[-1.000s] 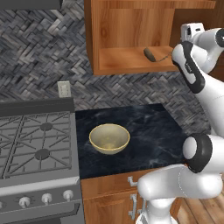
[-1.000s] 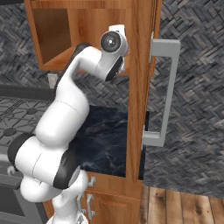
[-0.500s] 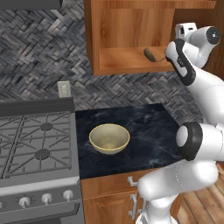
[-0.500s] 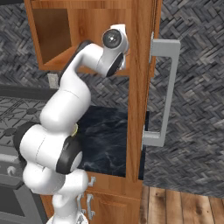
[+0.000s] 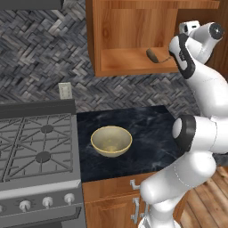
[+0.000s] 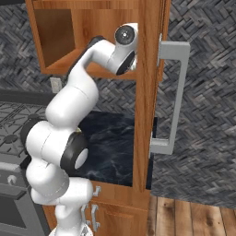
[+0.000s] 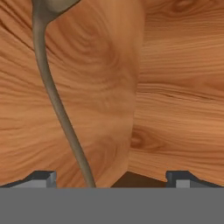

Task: Open the cabinet and move the ladle to the pot. Then close the cabinet.

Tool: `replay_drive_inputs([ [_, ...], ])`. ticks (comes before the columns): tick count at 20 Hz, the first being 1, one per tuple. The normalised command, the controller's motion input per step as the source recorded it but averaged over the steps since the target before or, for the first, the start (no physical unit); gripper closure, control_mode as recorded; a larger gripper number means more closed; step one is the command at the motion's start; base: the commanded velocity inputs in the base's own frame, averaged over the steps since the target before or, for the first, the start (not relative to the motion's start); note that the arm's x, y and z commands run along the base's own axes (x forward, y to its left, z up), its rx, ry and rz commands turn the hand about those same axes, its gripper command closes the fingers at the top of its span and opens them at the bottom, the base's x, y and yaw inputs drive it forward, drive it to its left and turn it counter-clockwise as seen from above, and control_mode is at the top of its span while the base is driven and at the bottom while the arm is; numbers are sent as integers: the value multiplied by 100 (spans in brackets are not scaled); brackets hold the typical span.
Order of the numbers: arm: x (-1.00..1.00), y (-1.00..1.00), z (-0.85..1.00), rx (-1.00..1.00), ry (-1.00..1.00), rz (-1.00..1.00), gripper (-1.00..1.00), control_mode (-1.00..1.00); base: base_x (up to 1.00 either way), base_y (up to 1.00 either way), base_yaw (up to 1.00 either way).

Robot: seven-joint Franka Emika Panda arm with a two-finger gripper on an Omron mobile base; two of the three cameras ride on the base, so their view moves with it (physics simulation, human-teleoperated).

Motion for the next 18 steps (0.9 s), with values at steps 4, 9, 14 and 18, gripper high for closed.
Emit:
replay_drive_inputs([
  [4,2,-17,-8,-2,-5,1,-100,-100,0,0,0],
  [9,6,-1,-6,-3,-3,0,-100,-100,0,0,0],
  [14,21,-4,-1,-1,0,0,-100,-100,0,0,0],
  [18,24,-3,0,-1,0,0,-100,-100,0,0,0],
])
